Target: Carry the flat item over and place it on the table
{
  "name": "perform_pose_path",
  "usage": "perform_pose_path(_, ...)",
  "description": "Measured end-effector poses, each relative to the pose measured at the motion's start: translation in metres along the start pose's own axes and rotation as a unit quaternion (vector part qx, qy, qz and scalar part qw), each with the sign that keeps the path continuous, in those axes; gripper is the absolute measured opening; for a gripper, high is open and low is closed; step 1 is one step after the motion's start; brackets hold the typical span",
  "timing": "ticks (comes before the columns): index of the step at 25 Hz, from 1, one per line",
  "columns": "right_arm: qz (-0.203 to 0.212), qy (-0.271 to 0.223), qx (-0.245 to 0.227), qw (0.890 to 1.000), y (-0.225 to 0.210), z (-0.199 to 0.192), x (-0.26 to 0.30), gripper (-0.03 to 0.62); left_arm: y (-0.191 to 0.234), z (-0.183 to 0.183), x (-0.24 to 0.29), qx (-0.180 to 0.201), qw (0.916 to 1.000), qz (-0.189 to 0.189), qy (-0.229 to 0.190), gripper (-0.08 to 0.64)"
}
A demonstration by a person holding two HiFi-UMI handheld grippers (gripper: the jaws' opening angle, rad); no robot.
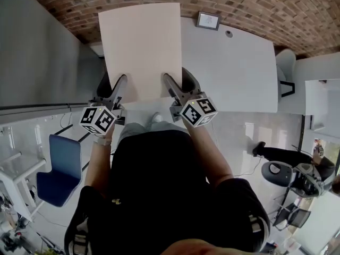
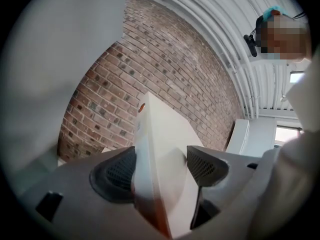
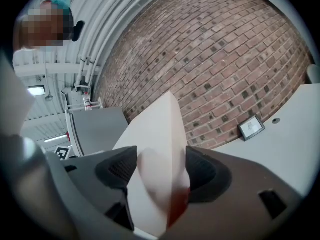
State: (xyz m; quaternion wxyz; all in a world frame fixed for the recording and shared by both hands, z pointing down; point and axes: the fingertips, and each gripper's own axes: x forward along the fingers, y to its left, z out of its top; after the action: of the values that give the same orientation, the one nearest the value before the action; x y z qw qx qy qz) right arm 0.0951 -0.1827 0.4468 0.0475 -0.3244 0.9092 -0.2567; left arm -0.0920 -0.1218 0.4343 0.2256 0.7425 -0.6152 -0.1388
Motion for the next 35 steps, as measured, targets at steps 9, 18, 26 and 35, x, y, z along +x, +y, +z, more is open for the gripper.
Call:
perform_pose_path(9, -0.038, 0.031, 0.032, 0.998, -0.046, -0.02, 0.024, 0.302, 0.026, -0.027, 0.047, -0.017, 0.9983, 0.009, 0.054, 0.311)
perform_pose_path(18, -0.109, 0.06, 0.046, 0.991, -0.085, -0.06, 0.059, 0.302, 0.082, -0.069, 0.092, -0.048, 0.991, -0.015, 0.124, 0.311)
perform_pose_path(26, -0.166, 0.096, 0.063, 0.979, -0.114, -0.1, 0.087, 0.301, 0.129, -0.104, 0.122, -0.076, 0.9792, -0.014, 0.187, 0.311)
perform_pose_path(35, -0.206, 0.142, 0.089, 0.964, -0.141, -0.151, 0.113, 0.301, 0.178, -0.15, 0.138, -0.103, 0.9631, -0.001, 0.248, 0.311)
